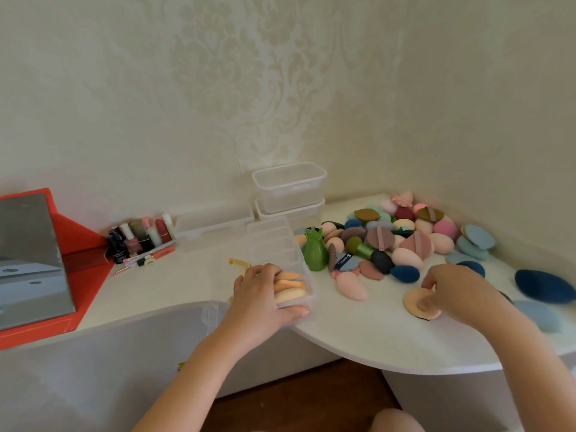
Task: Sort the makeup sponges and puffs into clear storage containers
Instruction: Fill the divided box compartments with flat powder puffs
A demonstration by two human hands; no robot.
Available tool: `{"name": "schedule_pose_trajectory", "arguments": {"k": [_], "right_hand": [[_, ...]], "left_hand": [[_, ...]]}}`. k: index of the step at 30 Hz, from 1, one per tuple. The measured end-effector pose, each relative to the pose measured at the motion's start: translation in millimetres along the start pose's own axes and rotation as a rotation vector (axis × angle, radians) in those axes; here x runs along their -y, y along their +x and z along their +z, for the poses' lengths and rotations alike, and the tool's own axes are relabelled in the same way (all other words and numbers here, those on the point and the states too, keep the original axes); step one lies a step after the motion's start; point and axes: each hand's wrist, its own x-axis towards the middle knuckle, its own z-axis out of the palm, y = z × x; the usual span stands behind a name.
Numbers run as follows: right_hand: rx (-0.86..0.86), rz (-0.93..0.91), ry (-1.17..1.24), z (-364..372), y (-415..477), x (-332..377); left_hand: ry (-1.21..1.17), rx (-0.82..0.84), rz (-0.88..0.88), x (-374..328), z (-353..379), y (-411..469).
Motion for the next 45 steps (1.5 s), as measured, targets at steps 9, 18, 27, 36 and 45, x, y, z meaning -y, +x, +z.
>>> {"name": "schedule_pose_trajectory", "arguments": {"k": [9,18,27,36,45], "right_hand": [[-0.253,-0.394,0.249,-24,-33,31],[-0.403,-0.727,0.221,-6,-6,118],[-0.190,-0.696,-0.210,-5,13,165],[-0.214,-0.836,-0.471,2,19,174],[-0.127,-0.745,-0.470,13,35,186]], "left_hand": [[0.041,0.064,0.006,-4,-4,1],[0.052,0.069,-0.008,-9,-7,0],[-0.108,0.073,0.029,-7,-9,0],[-0.136,0.056,0.042,0,-4,1],[-0.047,-0.019,0.069,14,10,6]]}}
